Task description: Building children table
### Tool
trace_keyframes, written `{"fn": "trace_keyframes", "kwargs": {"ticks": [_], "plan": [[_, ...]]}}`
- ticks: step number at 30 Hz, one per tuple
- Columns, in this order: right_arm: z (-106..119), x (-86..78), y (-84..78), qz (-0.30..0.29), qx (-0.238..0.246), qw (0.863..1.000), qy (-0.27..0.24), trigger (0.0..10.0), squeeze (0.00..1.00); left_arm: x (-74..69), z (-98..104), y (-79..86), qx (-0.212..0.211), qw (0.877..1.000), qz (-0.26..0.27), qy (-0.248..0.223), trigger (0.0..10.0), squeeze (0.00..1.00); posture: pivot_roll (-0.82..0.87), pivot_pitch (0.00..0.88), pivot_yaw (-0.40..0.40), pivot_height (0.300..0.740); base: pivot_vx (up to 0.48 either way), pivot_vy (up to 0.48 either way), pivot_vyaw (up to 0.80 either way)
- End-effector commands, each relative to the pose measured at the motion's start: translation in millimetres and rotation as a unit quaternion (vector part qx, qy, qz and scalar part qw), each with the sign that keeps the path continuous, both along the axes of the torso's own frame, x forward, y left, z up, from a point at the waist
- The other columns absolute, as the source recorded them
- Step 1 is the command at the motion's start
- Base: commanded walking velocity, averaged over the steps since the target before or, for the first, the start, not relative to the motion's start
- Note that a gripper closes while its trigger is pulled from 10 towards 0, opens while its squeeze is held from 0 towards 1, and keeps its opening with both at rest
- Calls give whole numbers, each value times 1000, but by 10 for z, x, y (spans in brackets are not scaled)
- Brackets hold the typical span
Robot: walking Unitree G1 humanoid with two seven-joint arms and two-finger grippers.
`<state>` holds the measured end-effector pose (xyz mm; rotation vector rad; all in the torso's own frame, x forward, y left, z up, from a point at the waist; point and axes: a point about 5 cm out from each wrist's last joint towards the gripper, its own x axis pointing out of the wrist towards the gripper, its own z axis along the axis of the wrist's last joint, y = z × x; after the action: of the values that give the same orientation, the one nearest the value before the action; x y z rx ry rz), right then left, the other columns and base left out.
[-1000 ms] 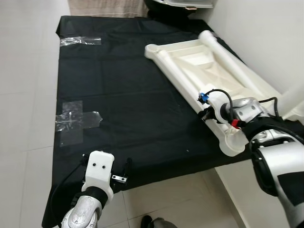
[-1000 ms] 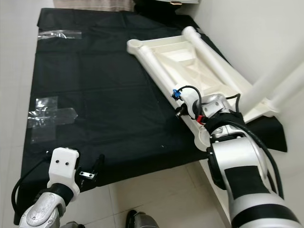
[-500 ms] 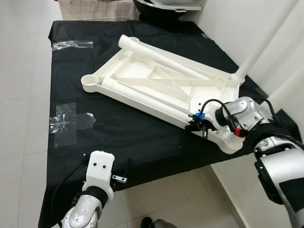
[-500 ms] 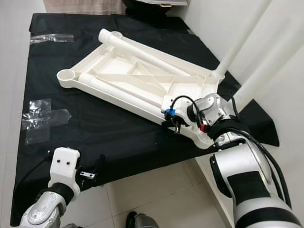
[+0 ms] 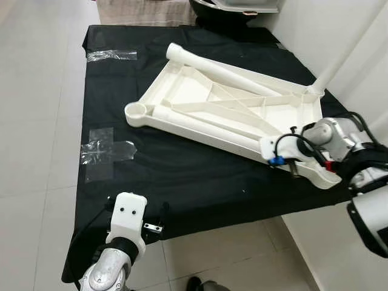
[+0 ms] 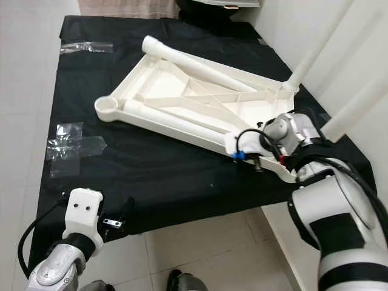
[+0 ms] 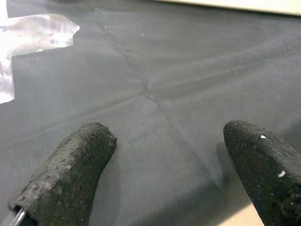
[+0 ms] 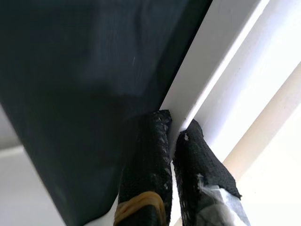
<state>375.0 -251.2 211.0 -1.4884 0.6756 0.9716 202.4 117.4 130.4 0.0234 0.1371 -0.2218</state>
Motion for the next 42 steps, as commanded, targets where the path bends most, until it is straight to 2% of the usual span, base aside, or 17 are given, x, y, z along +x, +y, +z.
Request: {"fn": "trace_keyframes", "kwargs": {"ticks": [1,4,5,9,11,12,13,14,18,19,20,21,23,29,36,41,42], "plan": [[-230,-91,-59,23,-62,997,49,0,0,-26,-74,-13,-2,1000,-1,21,10000,0,91,189,-152,740,0,0,0],[-253,-83,-54,35,-77,996,34,0,0,-28,-76,-16,-1,1000,-1,21,10000,0,95,188,-154,740,0,0,0],[-245,-58,-31,33,-73,997,18,9804,0,-31,-79,-18,-1,1000,-1,22,10000,0,95,184,-150,740,0,0,0],[-200,-19,73,33,-25,999,3,10000,0,-35,-86,-22,-1,1000,-3,22,10000,0,97,176,-152,740,0,0,0],[-112,33,212,25,46,999,-6,10000,0,-37,-96,-20,-2,1000,-1,24,10000,0,98,168,-153,740,0,0,0],[-112,33,212,25,46,999,-6,10000,0,-37,-96,-20,-2,1000,-1,24,10000,0,98,168,-153,740,0,0,0],[-33,70,322,28,98,995,-18,10000,1000,-37,-99,-19,-2,1000,-2,25,10000,0,97,168,-152,740,0,0,0],[71,98,447,35,163,986,-20,10000,1000,-31,-100,-20,-2,1000,-2,25,10000,0,99,171,-153,740,0,0,0],[136,99,505,40,201,979,-5,10000,1000,-29,-98,-21,-3,1000,-2,24,10000,0,99,171,-153,740,0,0,0],[185,110,542,39,225,974,-1,10000,922,-29,-98,-20,-3,1000,-1,24,10000,0,99,171,-153,740,0,0,0],[230,117,576,40,242,969,1,10000,0,-29,-97,-19,-3,1000,-1,23,10000,0,97,175,-155,740,0,0,0],[230,117,576,40,242,969,1,10000,0,-29,-97,-19,-3,1000,-1,23,10000,0,97,175,-155,740,0,0,0],[318,148,694,41,287,957,4,10000,0,-29,-99,-14,-3,1000,0,23,10000,0,94,173,-155,740,0,0,0],[332,202,891,29,317,948,2,10000,0,-23,-94,-12,-4,1000,1,22,10000,0,93,180,-156,740,0,0,0],[293,284,1249,8,361,932,-36,10000,0,-18,-87,-20,-4,1000,3,20,10000,0,95,182,-161,740,0,0,0],[294,300,1311,-1,370,928,-46,10000,0,-21,-81,-23,-4,1000,3,18,10000,0,95,185,-162,740,0,0,0],[271,291,1345,-3,372,928,-28,10000,0,-19,-84,-21,-5,1000,5,20,10000,0,95,185,-162,740,0,0,0]]}}
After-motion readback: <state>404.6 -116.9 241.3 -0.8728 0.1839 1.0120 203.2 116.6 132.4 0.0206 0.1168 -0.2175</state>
